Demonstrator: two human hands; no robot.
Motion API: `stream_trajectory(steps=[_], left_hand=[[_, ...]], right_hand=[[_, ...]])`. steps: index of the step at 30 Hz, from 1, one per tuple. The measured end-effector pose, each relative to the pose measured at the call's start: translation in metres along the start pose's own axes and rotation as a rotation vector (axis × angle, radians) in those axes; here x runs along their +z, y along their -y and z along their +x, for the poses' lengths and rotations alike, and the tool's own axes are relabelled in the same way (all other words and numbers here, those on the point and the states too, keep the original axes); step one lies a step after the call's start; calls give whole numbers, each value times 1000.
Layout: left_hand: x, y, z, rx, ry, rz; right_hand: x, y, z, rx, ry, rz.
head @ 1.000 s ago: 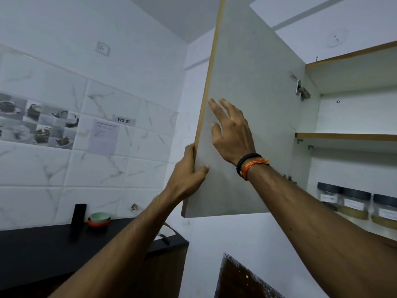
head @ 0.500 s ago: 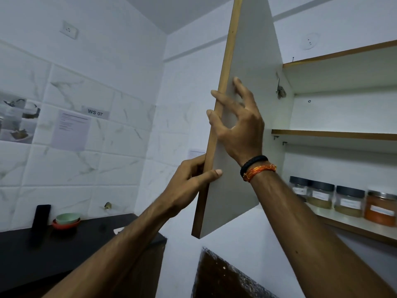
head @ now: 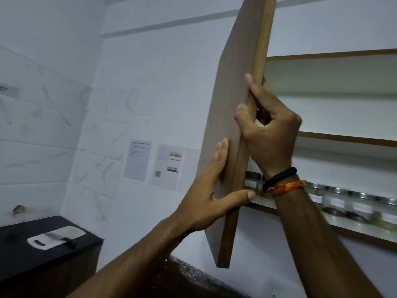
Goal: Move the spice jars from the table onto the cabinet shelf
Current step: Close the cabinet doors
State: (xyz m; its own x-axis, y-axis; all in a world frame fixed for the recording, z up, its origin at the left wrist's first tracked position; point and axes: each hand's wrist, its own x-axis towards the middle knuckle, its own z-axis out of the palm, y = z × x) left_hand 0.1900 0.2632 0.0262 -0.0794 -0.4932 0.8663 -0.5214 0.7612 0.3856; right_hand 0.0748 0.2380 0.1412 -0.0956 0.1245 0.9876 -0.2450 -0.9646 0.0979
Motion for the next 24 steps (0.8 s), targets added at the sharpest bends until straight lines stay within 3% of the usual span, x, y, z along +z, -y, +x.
stream_trajectory(steps=[5, 12, 21, 24], left_hand=[[61, -5, 20, 22, -9, 67], [149, 6, 55, 26, -60, 279], [195, 40, 81, 117, 62, 437], [200, 56, 86, 156, 138, 521]], right_hand=[[-47, -33, 1, 18, -44, -219], [-98, -80, -3, 100, 42, -467], [-129, -144, -15, 1, 351, -998], [-133, -161, -19, -47, 546, -1153]])
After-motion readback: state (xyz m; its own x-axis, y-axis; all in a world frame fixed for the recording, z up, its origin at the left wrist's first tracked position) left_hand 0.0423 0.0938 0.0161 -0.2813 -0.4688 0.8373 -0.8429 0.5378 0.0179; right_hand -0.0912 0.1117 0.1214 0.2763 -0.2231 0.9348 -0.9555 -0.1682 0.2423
